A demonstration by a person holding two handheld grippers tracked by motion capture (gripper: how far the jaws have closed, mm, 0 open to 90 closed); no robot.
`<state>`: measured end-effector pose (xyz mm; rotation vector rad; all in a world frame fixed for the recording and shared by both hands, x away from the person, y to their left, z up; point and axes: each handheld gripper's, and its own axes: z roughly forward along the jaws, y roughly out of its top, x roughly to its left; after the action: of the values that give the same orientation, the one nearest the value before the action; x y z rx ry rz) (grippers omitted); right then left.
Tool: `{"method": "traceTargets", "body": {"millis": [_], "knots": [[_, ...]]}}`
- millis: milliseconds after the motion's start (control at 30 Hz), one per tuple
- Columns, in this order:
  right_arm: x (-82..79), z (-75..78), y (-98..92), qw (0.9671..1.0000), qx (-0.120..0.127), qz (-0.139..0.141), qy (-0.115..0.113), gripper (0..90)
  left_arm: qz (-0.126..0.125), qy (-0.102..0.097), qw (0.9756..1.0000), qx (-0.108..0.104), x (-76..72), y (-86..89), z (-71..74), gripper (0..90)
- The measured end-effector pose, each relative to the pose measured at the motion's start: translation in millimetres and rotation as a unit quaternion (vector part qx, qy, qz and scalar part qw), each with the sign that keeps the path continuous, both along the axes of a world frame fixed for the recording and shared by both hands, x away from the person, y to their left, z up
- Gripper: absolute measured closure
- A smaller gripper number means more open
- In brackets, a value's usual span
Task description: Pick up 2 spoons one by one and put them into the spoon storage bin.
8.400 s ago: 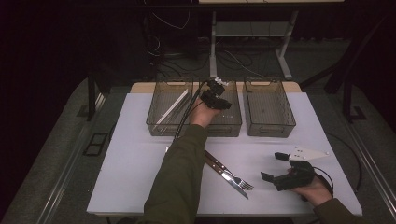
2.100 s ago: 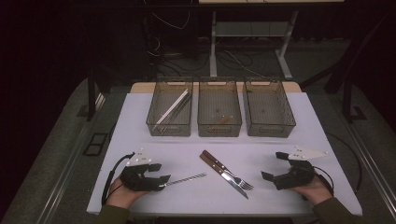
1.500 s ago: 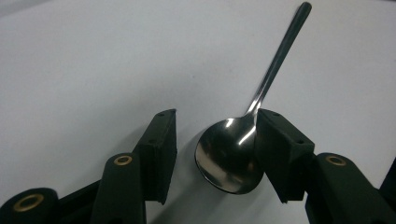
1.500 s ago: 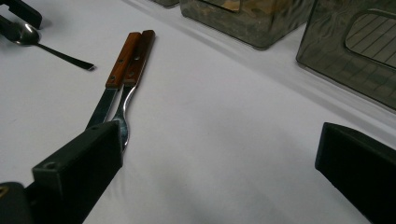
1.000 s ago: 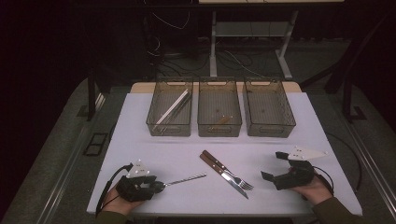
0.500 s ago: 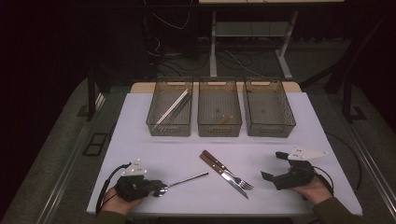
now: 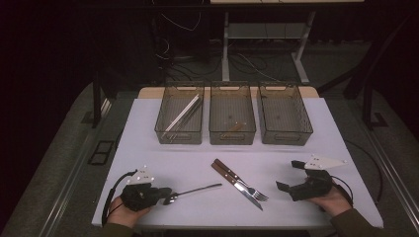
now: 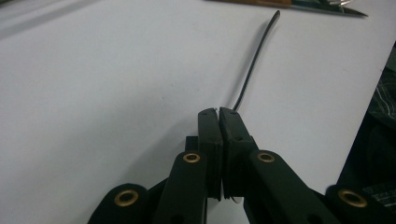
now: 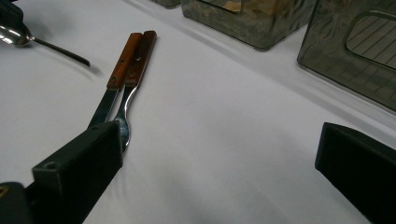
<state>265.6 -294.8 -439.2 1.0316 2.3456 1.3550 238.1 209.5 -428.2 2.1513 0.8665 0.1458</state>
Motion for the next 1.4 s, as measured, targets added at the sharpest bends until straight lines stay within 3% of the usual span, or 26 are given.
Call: {"method": "traceTargets", "body": {"millis": [333, 900, 1400], "knots": [[0.3, -0.5, 0.7, 1.0000, 0.000, 0.002, 0.000, 0.8, 0.017, -0.021, 0.9991, -0.032, 13.0, -1.5, 9.0, 88.5], [1.1, -1.2, 0.7, 1.0000, -0.003, 0.001, 0.004, 0.9, -0.004, -0.073, 0.9967, -0.036, 56.3, -39.2, 27.2, 88.4], [1.5, -1.4, 0.4, 1.0000, -0.004, -0.001, 0.004, 0.9, 0.034, -0.094, 0.9938, -0.048, 85.8, -59.4, 44.7, 88.4]]}}
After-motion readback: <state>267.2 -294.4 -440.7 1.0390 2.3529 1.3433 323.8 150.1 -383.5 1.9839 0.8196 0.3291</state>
